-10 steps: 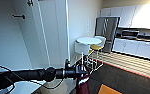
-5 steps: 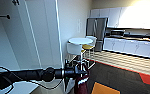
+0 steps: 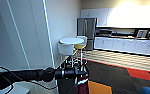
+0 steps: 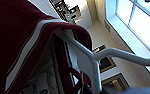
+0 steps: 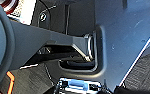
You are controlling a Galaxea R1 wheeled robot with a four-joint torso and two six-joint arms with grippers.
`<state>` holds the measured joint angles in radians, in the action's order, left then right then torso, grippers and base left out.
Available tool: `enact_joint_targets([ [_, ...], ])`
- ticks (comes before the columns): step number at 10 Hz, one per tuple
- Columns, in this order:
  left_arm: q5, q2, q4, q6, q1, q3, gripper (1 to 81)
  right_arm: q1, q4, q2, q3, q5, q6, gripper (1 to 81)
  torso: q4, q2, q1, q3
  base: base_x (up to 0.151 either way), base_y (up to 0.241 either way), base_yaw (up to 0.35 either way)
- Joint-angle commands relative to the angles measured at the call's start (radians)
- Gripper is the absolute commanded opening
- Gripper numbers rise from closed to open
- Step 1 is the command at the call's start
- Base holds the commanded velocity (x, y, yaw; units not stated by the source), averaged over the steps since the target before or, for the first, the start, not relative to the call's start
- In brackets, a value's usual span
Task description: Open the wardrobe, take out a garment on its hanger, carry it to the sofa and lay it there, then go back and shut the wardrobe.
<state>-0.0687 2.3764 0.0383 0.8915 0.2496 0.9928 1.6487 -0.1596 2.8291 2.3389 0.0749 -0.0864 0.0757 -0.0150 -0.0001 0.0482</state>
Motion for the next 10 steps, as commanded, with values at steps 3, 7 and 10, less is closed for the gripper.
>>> enact_joint_targets([
  [3, 0.090, -0.005, 0.032, -0.002, -0.180, -0.036, 1.0, -0.029, -0.011, 0.003, 0.008, -0.066, 0.002, 81.1, 0.000, 0.000, 0.000, 0.000, 0.000, 0.000, -0.255],
  [7, 0.078, -0.002, 0.035, -0.002, -0.180, -0.036, 1.0, -0.026, -0.006, 0.003, 0.012, -0.055, 0.000, 81.1, 0.000, 0.000, 0.000, 0.000, 0.000, 0.000, -0.256],
  [10, 0.078, 0.002, 0.035, -0.002, -0.180, -0.036, 1.0, -0.025, -0.009, 0.006, 0.012, -0.052, -0.001, 81.1, 0.000, 0.000, 0.000, 0.000, 0.000, 0.000, -0.256],
])
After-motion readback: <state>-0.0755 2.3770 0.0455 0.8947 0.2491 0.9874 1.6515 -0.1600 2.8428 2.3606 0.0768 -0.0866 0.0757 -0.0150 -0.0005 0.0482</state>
